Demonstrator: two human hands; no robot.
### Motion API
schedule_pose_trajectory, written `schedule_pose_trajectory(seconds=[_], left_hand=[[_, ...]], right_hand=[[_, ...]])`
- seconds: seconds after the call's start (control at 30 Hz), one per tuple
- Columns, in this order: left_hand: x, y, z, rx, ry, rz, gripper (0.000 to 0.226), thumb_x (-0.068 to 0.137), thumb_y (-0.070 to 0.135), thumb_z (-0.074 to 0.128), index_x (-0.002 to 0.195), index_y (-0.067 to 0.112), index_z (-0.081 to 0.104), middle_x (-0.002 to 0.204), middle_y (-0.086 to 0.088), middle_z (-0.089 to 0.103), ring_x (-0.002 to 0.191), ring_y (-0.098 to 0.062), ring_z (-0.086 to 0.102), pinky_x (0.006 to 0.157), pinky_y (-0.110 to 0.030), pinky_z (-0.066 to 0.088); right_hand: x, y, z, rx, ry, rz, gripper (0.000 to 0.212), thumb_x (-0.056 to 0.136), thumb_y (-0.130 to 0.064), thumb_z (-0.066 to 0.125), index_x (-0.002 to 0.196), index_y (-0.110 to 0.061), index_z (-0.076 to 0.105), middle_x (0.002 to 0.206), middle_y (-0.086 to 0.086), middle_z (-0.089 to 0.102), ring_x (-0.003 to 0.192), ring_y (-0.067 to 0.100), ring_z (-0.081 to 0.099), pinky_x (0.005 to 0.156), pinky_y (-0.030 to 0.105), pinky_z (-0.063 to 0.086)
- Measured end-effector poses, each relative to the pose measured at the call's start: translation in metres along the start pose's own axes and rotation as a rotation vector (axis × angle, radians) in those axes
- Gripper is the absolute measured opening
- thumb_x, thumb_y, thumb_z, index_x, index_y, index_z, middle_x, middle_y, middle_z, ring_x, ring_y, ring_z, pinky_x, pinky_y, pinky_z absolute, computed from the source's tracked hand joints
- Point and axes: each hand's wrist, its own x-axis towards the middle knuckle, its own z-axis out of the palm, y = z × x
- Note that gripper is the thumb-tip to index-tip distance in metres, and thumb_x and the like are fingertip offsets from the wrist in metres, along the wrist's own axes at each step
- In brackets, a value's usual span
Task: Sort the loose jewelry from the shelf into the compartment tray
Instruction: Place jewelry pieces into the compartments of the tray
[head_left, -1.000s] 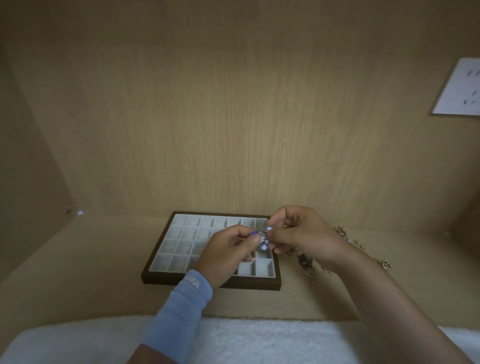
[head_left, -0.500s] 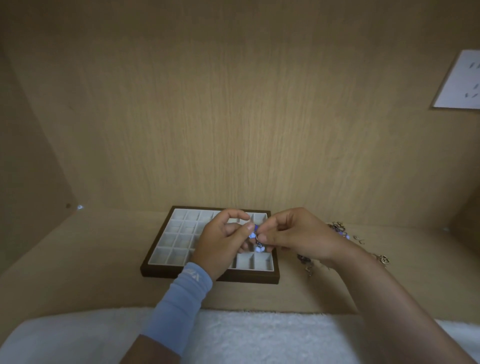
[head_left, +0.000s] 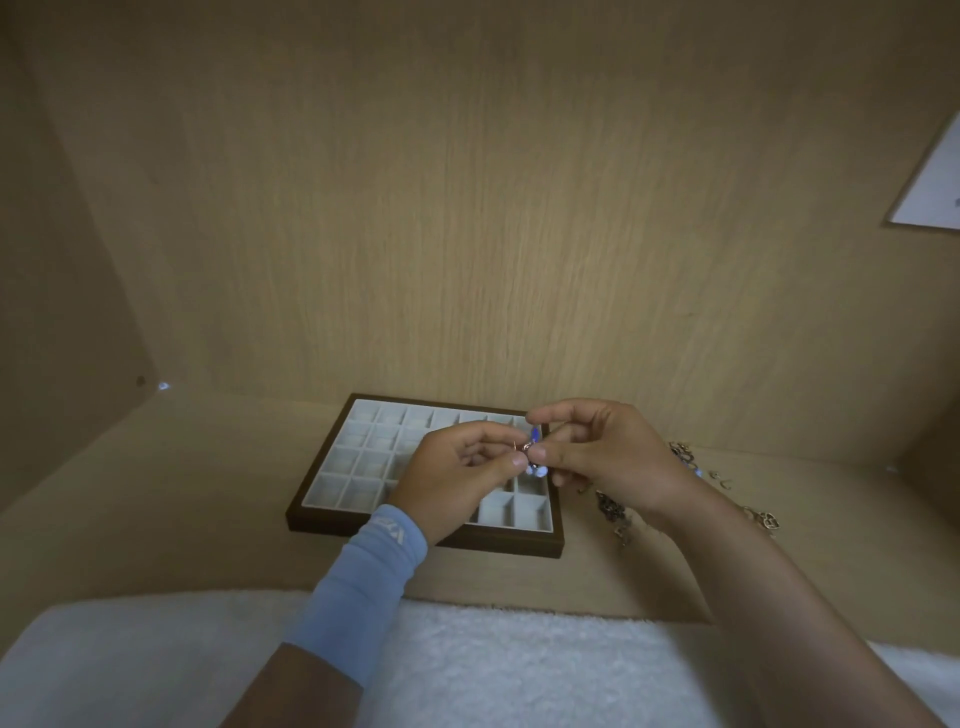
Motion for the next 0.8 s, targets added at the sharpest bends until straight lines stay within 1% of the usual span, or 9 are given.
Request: schedule_pose_trajectory(seconds=[0.13, 0.23, 0.3, 0.4, 0.5, 0.57, 0.67, 0.73, 0.8], left_hand=[[0.0009, 0.0013, -0.0006, -0.114, -0.015, -0.064, 0.017, 0.090, 0.005, 0.064, 0.105, 0.013, 0.065, 0.091, -0.004, 0.075, 0.078, -0.005, 0.067, 0.064, -0.016, 0.050], [0.0021, -0.0004, -0.0002, -0.177, -0.038, -0.095, 0.035, 0.086, -0.001, 0.067, 0.116, 0.015, 0.060, 0.092, -0.002, 0.075, 0.089, -0.016, 0.070, 0.080, -0.029, 0.057], [0.0015, -0.0008, 0.0002, -0.161, -0.023, -0.086, 0.034, 0.083, -0.004, 0.068, 0.113, 0.013, 0.063, 0.089, -0.002, 0.074, 0.089, -0.019, 0.070, 0.083, -0.030, 0.057], [0.0009, -0.0013, 0.0007, -0.113, 0.011, -0.081, 0.018, 0.084, -0.001, 0.068, 0.100, 0.008, 0.069, 0.090, -0.006, 0.073, 0.086, -0.015, 0.070, 0.080, -0.025, 0.057], [0.0002, -0.0003, 0.0035, -0.142, -0.005, -0.144, 0.009, 0.088, 0.005, 0.066, 0.097, 0.005, 0.067, 0.091, -0.009, 0.074, 0.086, -0.019, 0.071, 0.081, -0.031, 0.059], [0.0014, 0.0005, 0.0056, -0.119, 0.004, -0.157, 0.007, 0.090, 0.005, 0.065, 0.097, 0.004, 0.066, 0.089, -0.010, 0.075, 0.081, -0.021, 0.072, 0.079, -0.034, 0.060], [0.0025, 0.0023, 0.0076, -0.086, 0.075, -0.116, 0.007, 0.089, 0.002, 0.064, 0.095, 0.002, 0.067, 0.084, -0.010, 0.074, 0.072, -0.014, 0.070, 0.068, -0.024, 0.058], [0.0020, 0.0017, 0.0076, -0.080, 0.110, -0.083, 0.006, 0.087, 0.001, 0.066, 0.091, 0.004, 0.069, 0.081, -0.009, 0.074, 0.071, -0.012, 0.070, 0.066, -0.021, 0.056], [0.0012, 0.0005, 0.0082, -0.060, 0.113, -0.066, 0.006, 0.085, 0.001, 0.068, 0.088, 0.006, 0.071, 0.080, -0.009, 0.074, 0.072, -0.014, 0.070, 0.067, -0.022, 0.056]], right_hand=[[-0.0005, 0.0013, -0.0028, -0.064, -0.059, 0.015, 0.036, 0.081, -0.005, 0.079, 0.115, -0.014, 0.069, 0.076, 0.004, 0.073, 0.060, 0.012, 0.062, 0.060, 0.020, 0.051], [-0.0013, 0.0007, -0.0010, -0.088, -0.091, 0.023, 0.029, 0.082, -0.002, 0.078, 0.110, -0.011, 0.072, 0.075, 0.001, 0.073, 0.058, 0.011, 0.060, 0.057, 0.018, 0.050], [-0.0021, 0.0002, 0.0005, -0.103, -0.099, 0.020, 0.020, 0.083, -0.003, 0.078, 0.102, -0.008, 0.075, 0.077, 0.003, 0.075, 0.056, 0.011, 0.059, 0.054, 0.018, 0.048], [-0.0019, 0.0004, 0.0002, -0.101, -0.070, 0.025, 0.009, 0.082, -0.006, 0.078, 0.091, -0.006, 0.076, 0.076, 0.009, 0.073, 0.055, 0.013, 0.058, 0.051, 0.021, 0.047], [-0.0017, 0.0003, -0.0009, -0.079, -0.073, 0.012, 0.007, 0.084, -0.006, 0.077, 0.091, -0.008, 0.078, 0.079, 0.015, 0.073, 0.056, 0.016, 0.060, 0.050, 0.025, 0.048], [-0.0027, -0.0015, -0.0018, -0.105, -0.081, -0.008, 0.009, 0.088, -0.006, 0.073, 0.093, -0.010, 0.079, 0.076, 0.012, 0.073, 0.057, 0.016, 0.061, 0.051, 0.027, 0.049], [-0.0046, -0.0057, -0.0044, -0.062, -0.079, 0.015, 0.017, 0.094, -0.013, 0.063, 0.097, -0.009, 0.080, 0.072, 0.005, 0.073, 0.060, 0.015, 0.063, 0.053, 0.028, 0.050], [-0.0059, -0.0079, -0.0051, -0.021, -0.081, 0.022, 0.019, 0.094, -0.022, 0.066, 0.097, -0.009, 0.080, 0.077, 0.004, 0.074, 0.063, 0.016, 0.064, 0.053, 0.029, 0.051], [-0.0056, -0.0066, -0.0055, -0.051, -0.091, 0.026, 0.014, 0.089, -0.020, 0.073, 0.098, -0.011, 0.080, 0.080, 0.004, 0.076, 0.063, 0.014, 0.064, 0.052, 0.028, 0.052]])
